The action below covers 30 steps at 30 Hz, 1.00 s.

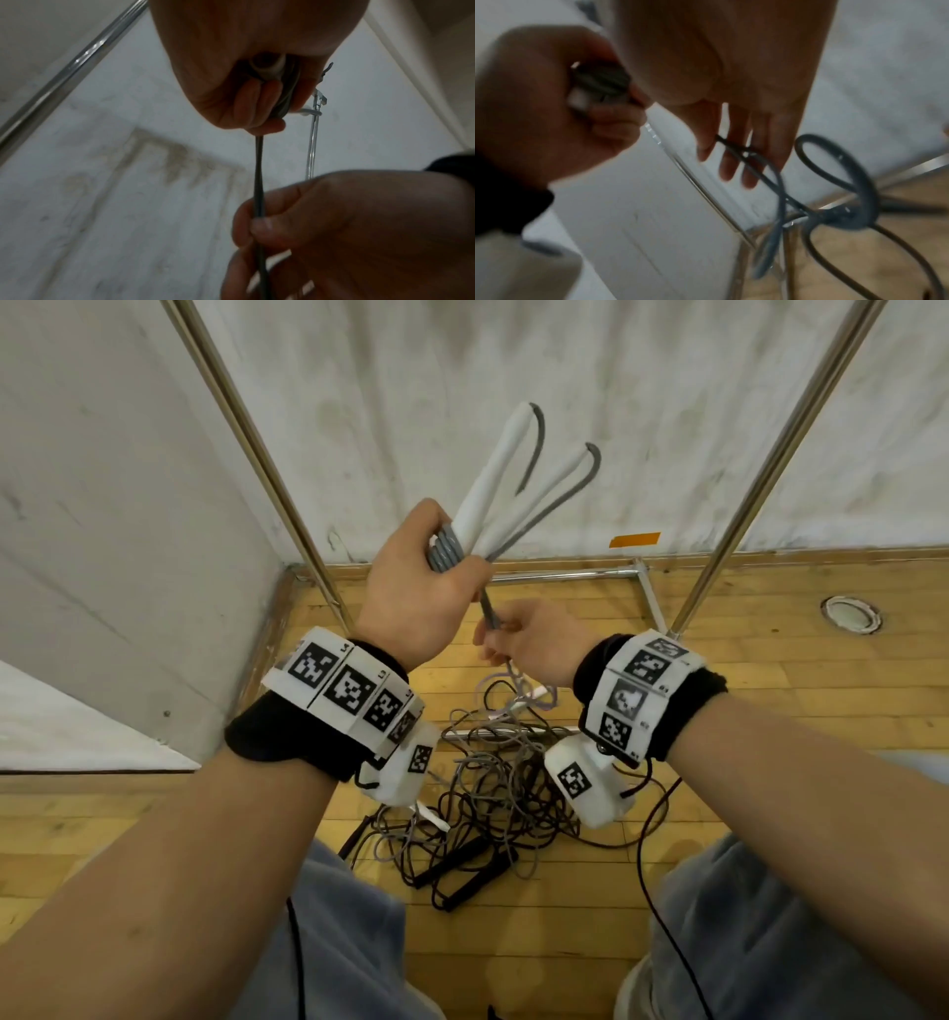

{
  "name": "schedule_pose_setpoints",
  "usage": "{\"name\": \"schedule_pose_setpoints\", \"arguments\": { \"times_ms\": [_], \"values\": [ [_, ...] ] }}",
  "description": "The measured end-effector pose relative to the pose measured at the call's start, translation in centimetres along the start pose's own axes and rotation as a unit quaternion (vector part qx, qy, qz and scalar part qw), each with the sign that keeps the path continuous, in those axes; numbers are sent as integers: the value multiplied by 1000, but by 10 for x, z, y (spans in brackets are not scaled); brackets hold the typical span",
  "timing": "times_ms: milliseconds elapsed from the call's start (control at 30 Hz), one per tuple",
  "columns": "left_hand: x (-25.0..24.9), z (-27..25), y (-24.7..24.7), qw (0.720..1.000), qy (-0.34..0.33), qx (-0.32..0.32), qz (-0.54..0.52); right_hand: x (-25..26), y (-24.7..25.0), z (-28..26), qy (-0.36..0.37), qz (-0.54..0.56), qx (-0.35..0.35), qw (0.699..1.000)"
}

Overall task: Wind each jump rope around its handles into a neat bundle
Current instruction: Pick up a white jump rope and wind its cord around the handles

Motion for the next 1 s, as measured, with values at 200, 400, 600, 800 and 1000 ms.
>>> {"name": "schedule_pose_setpoints", "arguments": {
  "times_ms": [200,400,600,800,1000],
  "values": [
    [34,16,26,980,27,-7,198,3,5,-6,16,-5,13,1000],
    [53,14,18,924,20,78,373,20,6,-12,87,-242,46,965],
    [62,7,-10,879,29,161,448,19,14,-19,113,-313,50,942],
    [63,-5,-29,878,-30,184,442,16,30,-21,141,-332,-54,931],
    [57,-7,-29,871,-23,186,454,6,43,-19,138,-360,-113,916]
  ]
}}
Point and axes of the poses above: each hand's wrist, its own z-axis towards the middle knuckle, its own y-axis out of the back of the hand, x = y × z, the point moved 1 cm from there along z, towards the middle knuckle, and after that the axes turned 1 degree about z, right-handed, at the moved point
